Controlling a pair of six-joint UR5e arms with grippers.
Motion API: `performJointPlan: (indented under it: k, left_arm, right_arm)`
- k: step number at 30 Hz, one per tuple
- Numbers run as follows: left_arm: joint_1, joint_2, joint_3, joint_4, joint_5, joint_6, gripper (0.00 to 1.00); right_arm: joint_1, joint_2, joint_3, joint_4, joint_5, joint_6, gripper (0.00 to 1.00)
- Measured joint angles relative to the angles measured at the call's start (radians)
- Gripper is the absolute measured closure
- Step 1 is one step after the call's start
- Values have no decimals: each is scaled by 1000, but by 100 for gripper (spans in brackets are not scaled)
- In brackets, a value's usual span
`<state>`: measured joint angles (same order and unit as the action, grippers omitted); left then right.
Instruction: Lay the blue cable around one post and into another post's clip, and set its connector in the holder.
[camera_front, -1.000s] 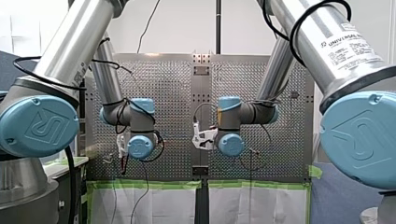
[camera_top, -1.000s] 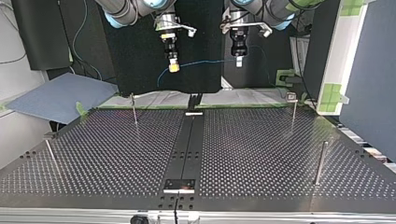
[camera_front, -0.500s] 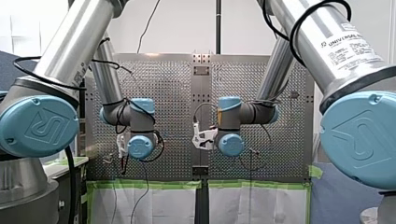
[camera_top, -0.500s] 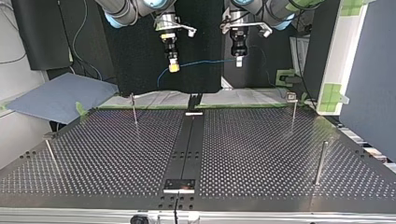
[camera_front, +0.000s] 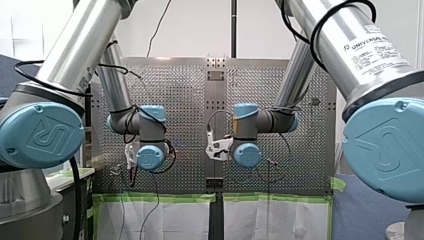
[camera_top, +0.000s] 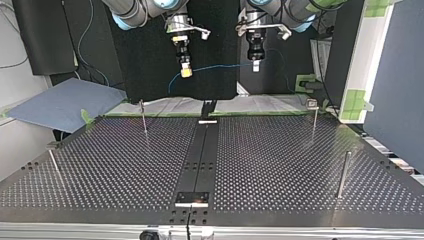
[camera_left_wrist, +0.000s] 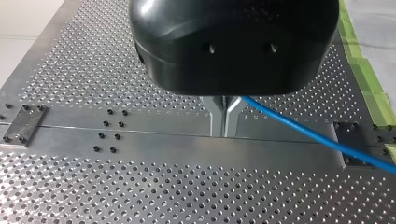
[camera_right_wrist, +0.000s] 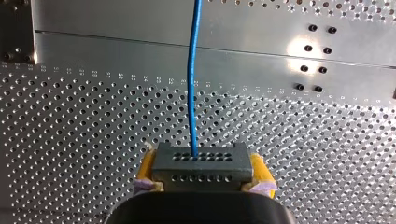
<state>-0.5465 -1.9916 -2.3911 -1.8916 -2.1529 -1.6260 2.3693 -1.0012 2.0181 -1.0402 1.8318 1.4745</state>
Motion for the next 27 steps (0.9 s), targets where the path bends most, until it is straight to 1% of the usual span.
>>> performJointPlan:
  k: [1, 27]
  left_arm:
    - [0, 0, 0, 0, 0, 0, 96]
    - [0, 0, 0, 0, 0, 0, 96]
  right_arm:
    - [0, 0, 0, 0, 0, 0, 100]
    - [0, 0, 0, 0, 0, 0, 100]
